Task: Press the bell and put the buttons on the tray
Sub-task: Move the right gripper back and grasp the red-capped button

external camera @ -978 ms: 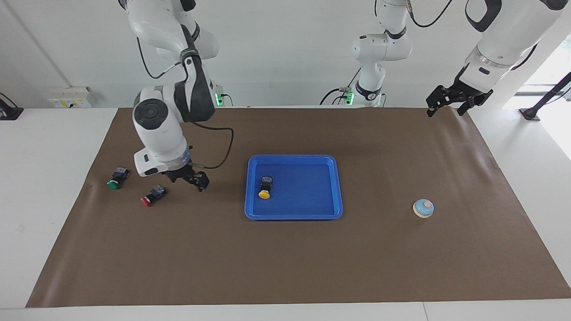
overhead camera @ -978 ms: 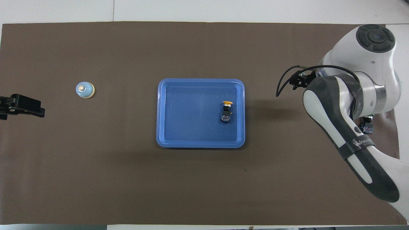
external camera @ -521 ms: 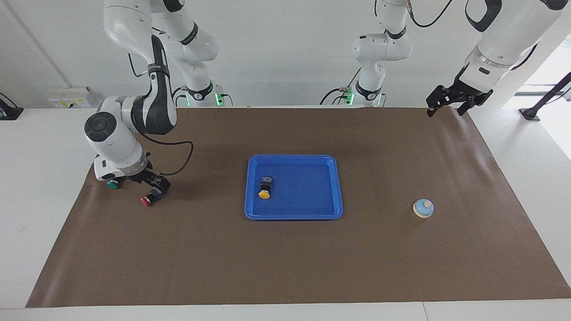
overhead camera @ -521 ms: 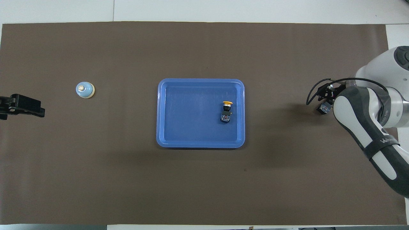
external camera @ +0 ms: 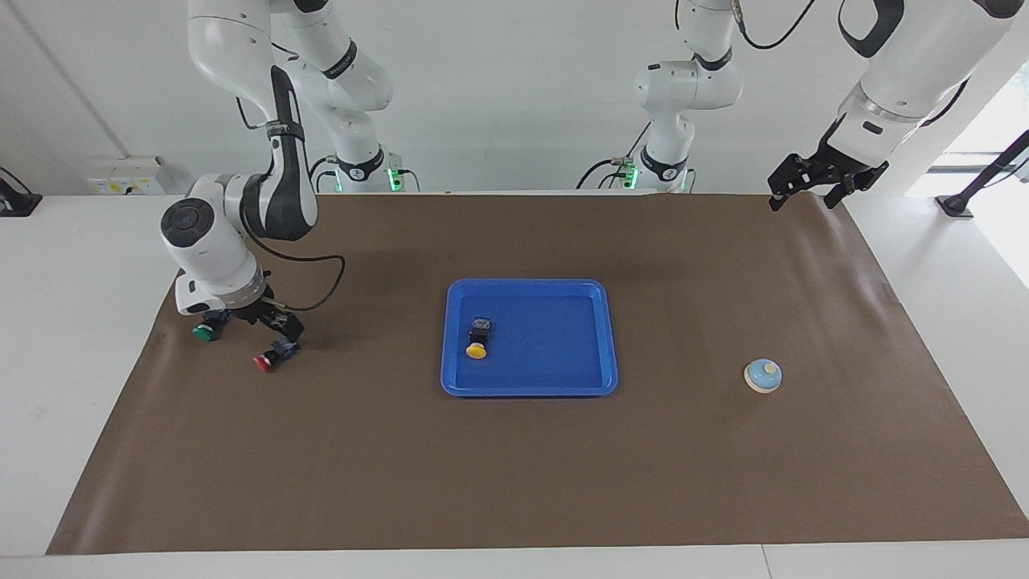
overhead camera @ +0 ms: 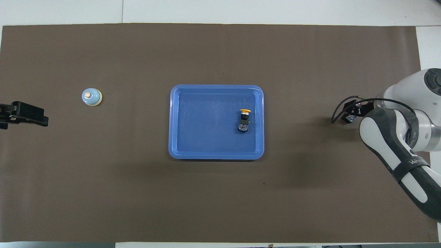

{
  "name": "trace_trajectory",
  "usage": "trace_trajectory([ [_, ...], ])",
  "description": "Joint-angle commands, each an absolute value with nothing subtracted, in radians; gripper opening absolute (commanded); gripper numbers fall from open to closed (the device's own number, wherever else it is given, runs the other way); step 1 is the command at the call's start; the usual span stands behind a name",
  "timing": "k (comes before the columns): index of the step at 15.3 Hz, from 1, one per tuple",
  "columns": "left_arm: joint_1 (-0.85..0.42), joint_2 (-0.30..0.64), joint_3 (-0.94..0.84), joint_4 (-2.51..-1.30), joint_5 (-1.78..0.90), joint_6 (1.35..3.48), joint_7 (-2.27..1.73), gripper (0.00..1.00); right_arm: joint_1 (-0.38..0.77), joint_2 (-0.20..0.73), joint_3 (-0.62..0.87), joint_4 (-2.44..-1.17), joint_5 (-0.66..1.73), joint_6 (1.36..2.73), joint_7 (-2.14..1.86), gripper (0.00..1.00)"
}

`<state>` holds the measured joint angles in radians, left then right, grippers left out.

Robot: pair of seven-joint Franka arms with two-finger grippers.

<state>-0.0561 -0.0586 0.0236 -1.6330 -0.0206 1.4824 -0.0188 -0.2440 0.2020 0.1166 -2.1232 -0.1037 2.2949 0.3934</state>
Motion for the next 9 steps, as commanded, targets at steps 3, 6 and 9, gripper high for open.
trace_trajectory([
  [3, -0.043, -0.057, 0.017, -1.620, -0.029, 1.463, -0.026, 1.00, -0.252, 0.199, 0.132, -2.166, -0.115, 2.399, 0.402, 1.00],
  [6, -0.043, -0.057, 0.017, -1.620, -0.031, 1.463, -0.026, 1.00, -0.255, 0.219, 0.132, -2.163, -0.115, 2.445, 0.414, 1.00],
  [9, -0.043, -0.057, 0.017, -1.620, -0.029, 1.463, -0.026, 1.00, -0.250, 0.227, 0.133, -2.161, -0.114, 2.461, 0.487, 1.00],
])
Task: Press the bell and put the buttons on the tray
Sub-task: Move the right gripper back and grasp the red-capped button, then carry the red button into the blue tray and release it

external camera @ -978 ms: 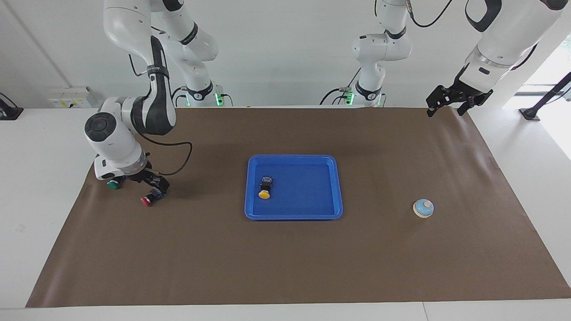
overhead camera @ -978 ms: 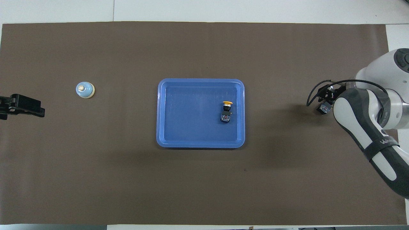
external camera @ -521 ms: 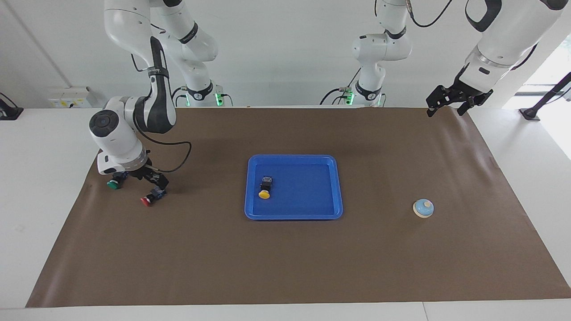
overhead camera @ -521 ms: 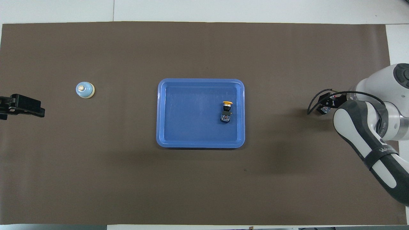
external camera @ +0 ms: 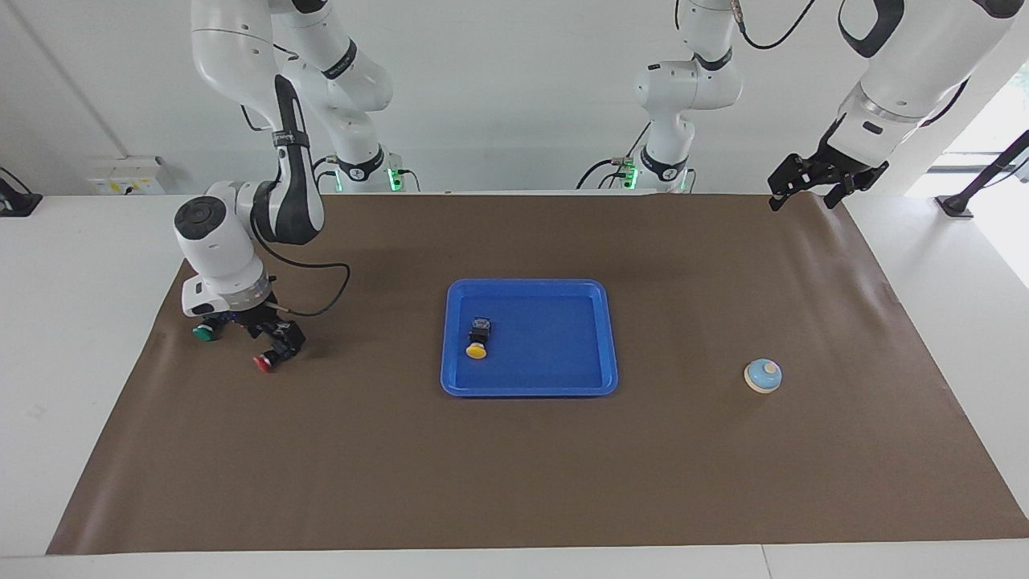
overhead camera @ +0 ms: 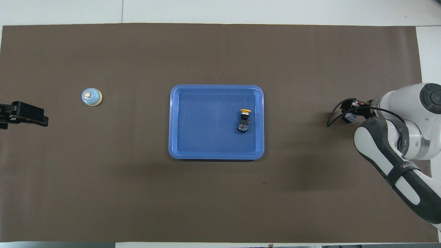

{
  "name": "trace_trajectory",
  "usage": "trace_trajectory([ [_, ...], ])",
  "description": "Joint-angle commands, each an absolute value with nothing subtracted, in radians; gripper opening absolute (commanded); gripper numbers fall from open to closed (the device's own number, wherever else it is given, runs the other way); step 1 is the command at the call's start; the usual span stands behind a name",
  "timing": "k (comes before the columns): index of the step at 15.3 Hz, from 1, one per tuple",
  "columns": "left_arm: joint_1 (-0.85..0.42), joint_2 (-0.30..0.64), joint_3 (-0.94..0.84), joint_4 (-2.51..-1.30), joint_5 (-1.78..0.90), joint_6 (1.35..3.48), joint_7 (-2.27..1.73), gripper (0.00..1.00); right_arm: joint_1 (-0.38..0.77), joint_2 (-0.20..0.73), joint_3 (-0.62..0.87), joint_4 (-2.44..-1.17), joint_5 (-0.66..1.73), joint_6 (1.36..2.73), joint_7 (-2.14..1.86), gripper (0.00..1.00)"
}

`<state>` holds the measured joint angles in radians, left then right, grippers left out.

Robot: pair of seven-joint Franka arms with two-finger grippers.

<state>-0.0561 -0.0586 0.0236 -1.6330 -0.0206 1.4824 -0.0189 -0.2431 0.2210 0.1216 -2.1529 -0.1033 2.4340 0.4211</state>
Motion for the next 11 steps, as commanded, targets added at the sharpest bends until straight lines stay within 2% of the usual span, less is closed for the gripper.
trace_trajectory([
  [1, -0.043, -0.057, 0.017, -1.620, -0.029, 1.463, -0.026, 1.00, -0.245, 0.227, 0.133, -2.161, -0.115, 2.459, 0.529, 1.00],
  [3, -0.043, -0.057, 0.017, -1.620, -0.031, 1.463, -0.026, 1.00, -0.245, 0.239, 0.133, -2.163, -0.115, 2.465, 0.538, 1.00],
  [4, -0.043, -0.057, 0.017, -1.620, -0.031, 1.463, -0.026, 1.00, -0.247, 0.245, 0.133, -2.163, -0.115, 2.467, 0.534, 0.96],
  [5, -0.043, -0.057, 0.017, -1.620, -0.031, 1.463, -0.025, 1.00, -0.255, 0.250, 0.133, -2.166, -0.115, 2.477, 0.528, 0.84],
  [7, -0.043, -0.057, 0.017, -1.620, -0.031, 1.463, -0.026, 1.00, -0.261, 0.253, 0.133, -2.169, -0.115, 2.488, 0.502, 0.38],
  [9, -0.043, -0.057, 0.017, -1.620, -0.029, 1.463, -0.026, 1.00, -0.259, 0.253, 0.133, -2.168, -0.115, 2.476, 0.454, 0.00],
  [11, -0.043, -0.057, 0.017, -1.620, -0.031, 1.463, -0.026, 1.00, -0.247, 0.252, 0.133, -2.166, -0.115, 2.464, 0.442, 0.00],
])
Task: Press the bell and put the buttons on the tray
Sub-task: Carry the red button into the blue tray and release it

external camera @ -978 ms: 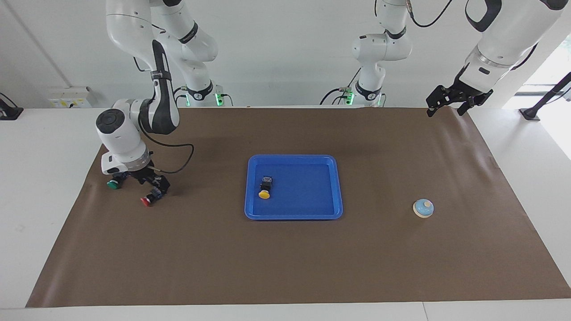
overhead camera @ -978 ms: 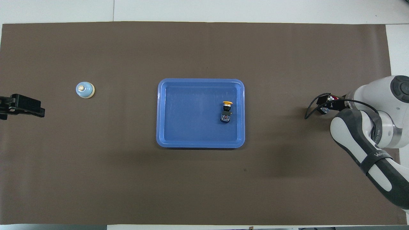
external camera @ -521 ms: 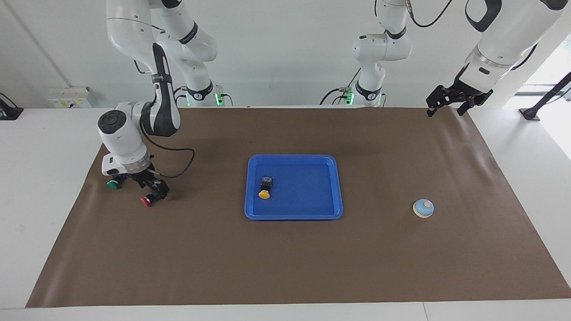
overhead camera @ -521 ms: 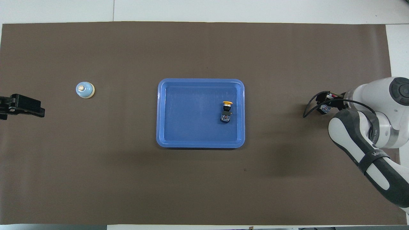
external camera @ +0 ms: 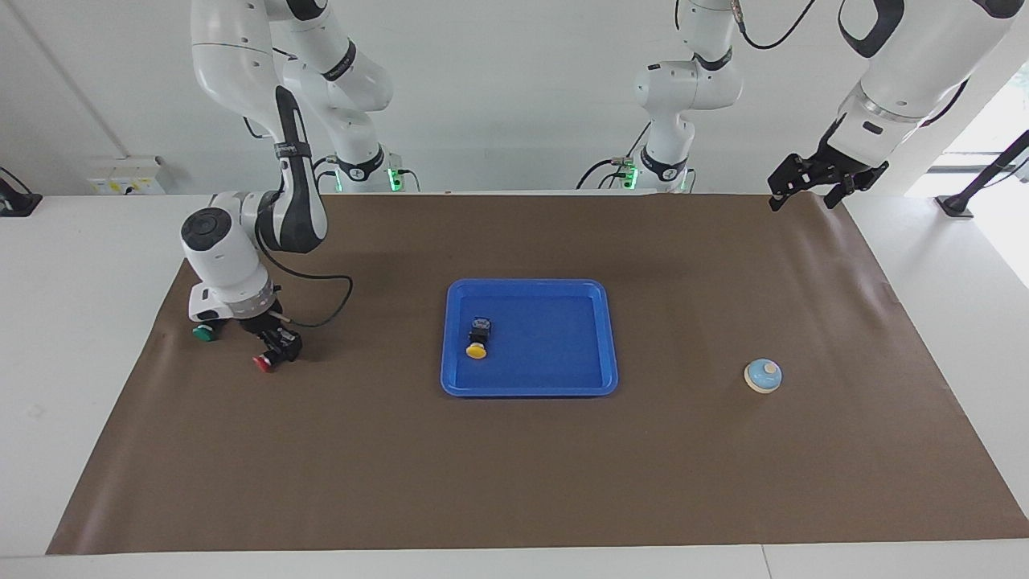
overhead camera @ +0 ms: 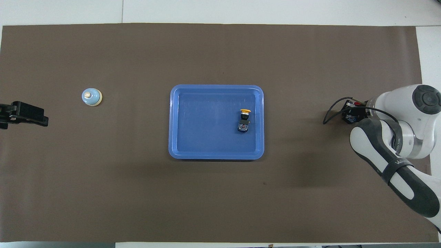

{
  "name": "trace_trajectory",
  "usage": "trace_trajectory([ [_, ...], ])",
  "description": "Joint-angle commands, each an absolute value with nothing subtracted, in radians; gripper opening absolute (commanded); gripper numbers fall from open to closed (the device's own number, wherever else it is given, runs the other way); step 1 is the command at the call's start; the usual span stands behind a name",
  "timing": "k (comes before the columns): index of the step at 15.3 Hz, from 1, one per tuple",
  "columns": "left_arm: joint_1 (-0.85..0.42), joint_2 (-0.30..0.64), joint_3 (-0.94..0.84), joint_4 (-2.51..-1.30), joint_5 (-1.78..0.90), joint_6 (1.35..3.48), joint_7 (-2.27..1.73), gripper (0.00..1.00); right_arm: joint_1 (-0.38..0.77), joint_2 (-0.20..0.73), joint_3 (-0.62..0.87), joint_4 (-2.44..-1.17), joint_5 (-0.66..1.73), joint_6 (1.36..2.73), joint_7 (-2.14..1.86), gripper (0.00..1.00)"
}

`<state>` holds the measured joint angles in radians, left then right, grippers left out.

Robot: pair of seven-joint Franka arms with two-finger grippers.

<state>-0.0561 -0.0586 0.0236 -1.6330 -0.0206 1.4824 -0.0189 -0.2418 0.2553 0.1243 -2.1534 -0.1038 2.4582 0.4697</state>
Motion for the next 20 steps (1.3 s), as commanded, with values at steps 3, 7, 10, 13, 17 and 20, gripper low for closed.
trace_trajectory([
  [3, -0.043, -0.057, 0.017, -1.620, -0.031, 1.463, -0.025, 1.00, -0.242, 0.242, 0.140, -2.125, -0.115, 2.378, 0.436, 0.00],
  [7, -0.043, -0.057, 0.017, -1.620, -0.031, 1.463, -0.026, 1.00, -0.125, 0.245, 0.150, -1.970, -0.106, 2.191, 0.459, 0.00],
  [10, -0.043, -0.057, 0.017, -1.620, -0.031, 1.463, -0.026, 1.00, 0.022, 0.255, 0.150, -1.852, -0.098, 2.067, 0.489, 0.00],
  [13, -0.043, -0.057, 0.017, -1.620, -0.031, 1.463, -0.026, 1.00, 0.162, 0.275, 0.150, -1.784, -0.025, 2.025, 0.506, 0.00],
  [17, -0.043, -0.057, 0.017, -1.620, -0.031, 1.463, -0.026, 1.00, 0.349, 0.343, 0.149, -1.691, 0.021, 2.025, 0.614, 0.00],
  [20, -0.043, -0.057, 0.017, -1.620, -0.031, 1.463, -0.025, 1.00, 0.445, 0.432, 0.149, -1.634, 0.009, 2.045, 0.614, 0.00],
])
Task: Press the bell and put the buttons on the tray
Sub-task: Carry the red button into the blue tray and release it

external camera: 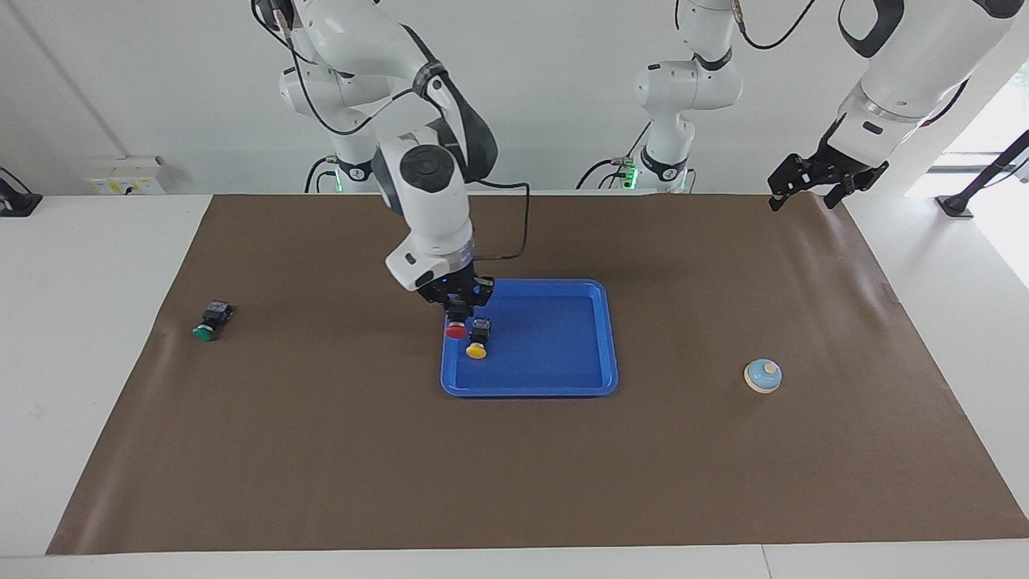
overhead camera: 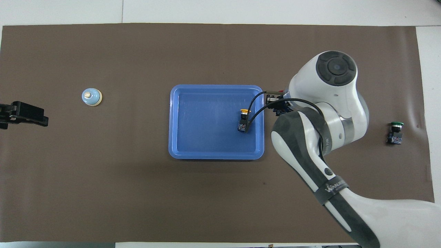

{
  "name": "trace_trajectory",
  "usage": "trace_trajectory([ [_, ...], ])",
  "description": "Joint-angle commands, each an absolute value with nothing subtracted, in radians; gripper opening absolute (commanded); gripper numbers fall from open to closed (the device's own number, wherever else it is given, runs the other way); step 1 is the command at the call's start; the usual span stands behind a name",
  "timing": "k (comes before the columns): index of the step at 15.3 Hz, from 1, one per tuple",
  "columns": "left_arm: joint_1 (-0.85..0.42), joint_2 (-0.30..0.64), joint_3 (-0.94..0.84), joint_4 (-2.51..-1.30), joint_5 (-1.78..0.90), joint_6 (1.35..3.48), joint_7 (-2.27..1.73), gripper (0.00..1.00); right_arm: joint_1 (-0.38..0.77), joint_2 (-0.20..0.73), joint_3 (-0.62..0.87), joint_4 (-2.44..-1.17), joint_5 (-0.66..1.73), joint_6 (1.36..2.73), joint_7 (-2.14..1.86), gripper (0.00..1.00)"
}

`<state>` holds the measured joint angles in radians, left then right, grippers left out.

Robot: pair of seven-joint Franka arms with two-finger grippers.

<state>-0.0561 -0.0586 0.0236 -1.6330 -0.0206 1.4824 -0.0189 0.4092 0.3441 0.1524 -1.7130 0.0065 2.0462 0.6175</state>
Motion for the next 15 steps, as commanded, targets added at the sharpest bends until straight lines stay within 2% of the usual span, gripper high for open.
trace_trajectory([
  [1, -0.043, -0.057, 0.017, -1.620, -0.029, 1.463, -0.025, 1.00, 0.468, 0.452, 0.149, -1.629, 0.005, 2.069, 0.615, 0.00],
  [4, -0.043, -0.057, 0.017, -1.620, -0.031, 1.463, -0.026, 1.00, 0.488, 0.482, 0.149, -1.663, 0.000, 2.141, 0.614, 0.00],
  [11, -0.043, -0.057, 0.017, -1.620, -0.031, 1.463, -0.026, 1.00, 0.494, 0.462, 0.149, -1.758, -0.003, 2.207, 0.623, 0.00],
  [12, -0.043, -0.057, 0.017, -1.620, -0.031, 1.463, -0.026, 1.00, 0.494, 0.462, 0.149, -1.758, -0.003, 2.207, 0.644, 0.06],
  [13, -0.043, -0.057, 0.017, -1.620, -0.029, 1.463, -0.025, 1.00, 0.494, 0.460, 0.149, -1.758, -0.005, 2.207, 0.653, 0.69],
  [14, -0.043, -0.057, 0.017, -1.620, -0.029, 1.463, -0.026, 1.00, 0.494, 0.462, 0.149, -1.753, -0.003, 2.204, 0.657, 1.00],
  [15, -0.044, -0.057, 0.017, -1.620, -0.029, 1.463, -0.026, 1.00, 0.494, 0.462, 0.149, -1.746, -0.003, 2.195, 0.663, 1.00],
])
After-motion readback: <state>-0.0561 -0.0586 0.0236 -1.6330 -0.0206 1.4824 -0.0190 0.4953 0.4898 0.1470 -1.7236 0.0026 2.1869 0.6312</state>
